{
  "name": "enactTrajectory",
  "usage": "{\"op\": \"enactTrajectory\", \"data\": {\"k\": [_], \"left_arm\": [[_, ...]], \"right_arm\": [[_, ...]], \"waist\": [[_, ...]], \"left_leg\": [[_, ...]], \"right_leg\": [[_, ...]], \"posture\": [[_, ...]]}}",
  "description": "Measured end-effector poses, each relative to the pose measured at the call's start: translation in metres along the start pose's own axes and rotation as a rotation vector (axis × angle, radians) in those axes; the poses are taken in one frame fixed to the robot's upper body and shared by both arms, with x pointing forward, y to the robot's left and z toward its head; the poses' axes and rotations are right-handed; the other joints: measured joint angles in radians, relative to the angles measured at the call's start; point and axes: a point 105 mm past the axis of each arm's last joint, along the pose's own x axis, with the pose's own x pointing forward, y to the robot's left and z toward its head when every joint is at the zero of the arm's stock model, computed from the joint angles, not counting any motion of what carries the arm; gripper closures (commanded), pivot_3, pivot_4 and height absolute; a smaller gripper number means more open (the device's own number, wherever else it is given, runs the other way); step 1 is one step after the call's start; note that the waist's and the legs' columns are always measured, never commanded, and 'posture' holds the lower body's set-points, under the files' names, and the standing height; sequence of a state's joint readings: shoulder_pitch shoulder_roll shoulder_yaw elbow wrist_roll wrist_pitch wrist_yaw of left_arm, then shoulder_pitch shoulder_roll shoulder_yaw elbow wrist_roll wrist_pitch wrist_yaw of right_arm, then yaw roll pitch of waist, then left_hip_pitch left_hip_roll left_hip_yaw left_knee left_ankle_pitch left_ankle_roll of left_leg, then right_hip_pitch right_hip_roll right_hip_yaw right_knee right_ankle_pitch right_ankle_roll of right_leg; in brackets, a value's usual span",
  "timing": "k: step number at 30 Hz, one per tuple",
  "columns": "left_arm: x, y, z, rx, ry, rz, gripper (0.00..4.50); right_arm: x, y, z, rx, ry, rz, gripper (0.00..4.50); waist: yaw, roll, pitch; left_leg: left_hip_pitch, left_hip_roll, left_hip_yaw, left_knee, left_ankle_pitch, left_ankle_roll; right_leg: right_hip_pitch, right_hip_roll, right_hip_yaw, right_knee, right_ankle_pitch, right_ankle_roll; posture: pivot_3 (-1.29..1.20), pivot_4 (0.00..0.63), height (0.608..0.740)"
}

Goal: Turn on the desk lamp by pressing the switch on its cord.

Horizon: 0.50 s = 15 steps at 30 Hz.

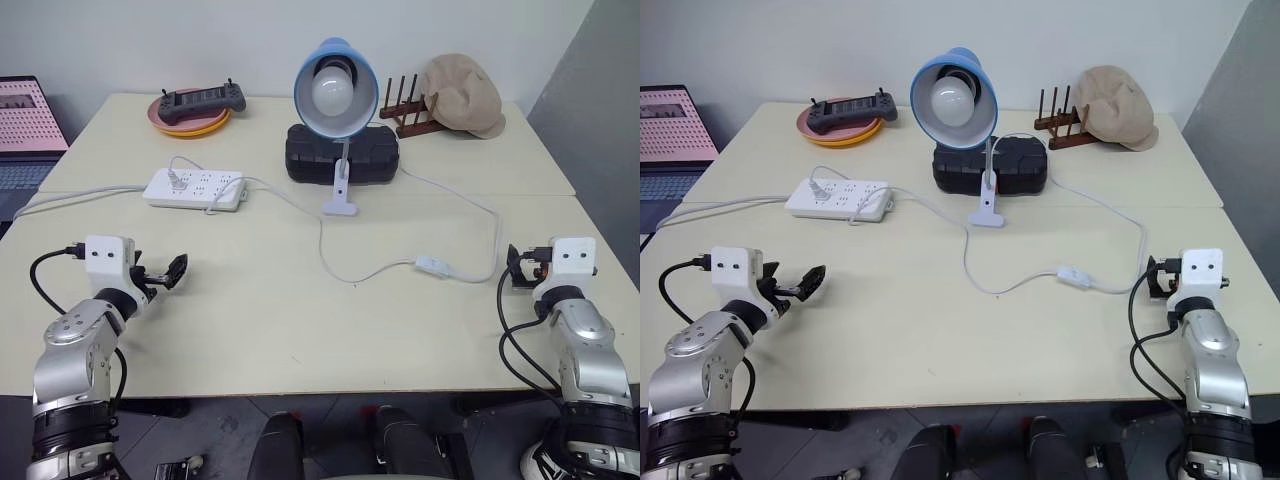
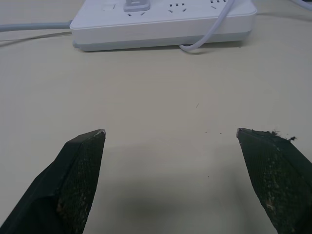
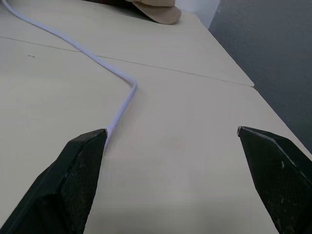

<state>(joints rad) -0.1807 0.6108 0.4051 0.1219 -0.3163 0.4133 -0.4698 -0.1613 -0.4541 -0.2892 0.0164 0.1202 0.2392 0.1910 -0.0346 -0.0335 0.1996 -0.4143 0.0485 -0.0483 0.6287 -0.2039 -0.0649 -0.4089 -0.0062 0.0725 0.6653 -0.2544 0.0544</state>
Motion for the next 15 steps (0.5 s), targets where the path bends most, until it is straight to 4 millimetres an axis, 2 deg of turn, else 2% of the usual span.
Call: {"op": "enactTrajectory", "data": {"k": [3,6,8,11,15], "left_arm": [[-0.002,-0.010,0.005,-0.004,0.012,-0.099,0.00],[-0.008,-0.039,0.020,0.058,0.034,-0.323,0.00],[-0.018,-0.066,0.032,0.137,0.066,-0.523,0.00],[-0.028,-0.095,0.049,0.197,0.075,-0.727,0.00],[-0.039,-0.128,0.065,0.322,0.097,-0.948,0.00]], "right_arm": [[-0.005,0.020,0.016,-0.026,-0.023,0.229,0.01],[-0.018,0.048,0.033,-0.081,-0.032,0.547,0.01],[-0.028,0.061,0.035,-0.148,0.016,0.750,0.01],[-0.030,0.073,0.042,-0.171,0.035,0.908,0.01],[-0.026,0.090,0.039,-0.182,0.075,1.054,0.01]], "waist": [[-0.001,0.000,0.000],[-0.001,0.000,0.000],[-0.001,0.000,0.000],[-0.001,0.000,0.000],[-0.003,0.000,0.000]], "left_leg": [[0.000,0.000,0.000,0.000,0.000,0.000],[0.000,0.000,0.000,0.001,0.000,0.000],[0.000,0.000,0.000,0.000,0.000,0.000],[0.001,0.000,0.000,0.001,0.000,0.000],[0.002,0.000,0.000,0.001,0.000,0.000]], "right_leg": [[0.000,0.000,0.000,0.000,0.000,0.000],[0.001,0.000,0.000,0.000,0.000,0.000],[0.001,0.000,0.000,-0.002,-0.001,-0.001],[0.001,0.000,0.000,-0.001,-0.003,-0.005],[0.002,0.000,0.000,-0.001,-0.004,-0.005]], "posture": [[0.00,0.150,0.740],[0.00,0.150,0.740],[0.00,0.150,0.740],[0.00,0.150,0.740],[0.00,0.150,0.740]]}}
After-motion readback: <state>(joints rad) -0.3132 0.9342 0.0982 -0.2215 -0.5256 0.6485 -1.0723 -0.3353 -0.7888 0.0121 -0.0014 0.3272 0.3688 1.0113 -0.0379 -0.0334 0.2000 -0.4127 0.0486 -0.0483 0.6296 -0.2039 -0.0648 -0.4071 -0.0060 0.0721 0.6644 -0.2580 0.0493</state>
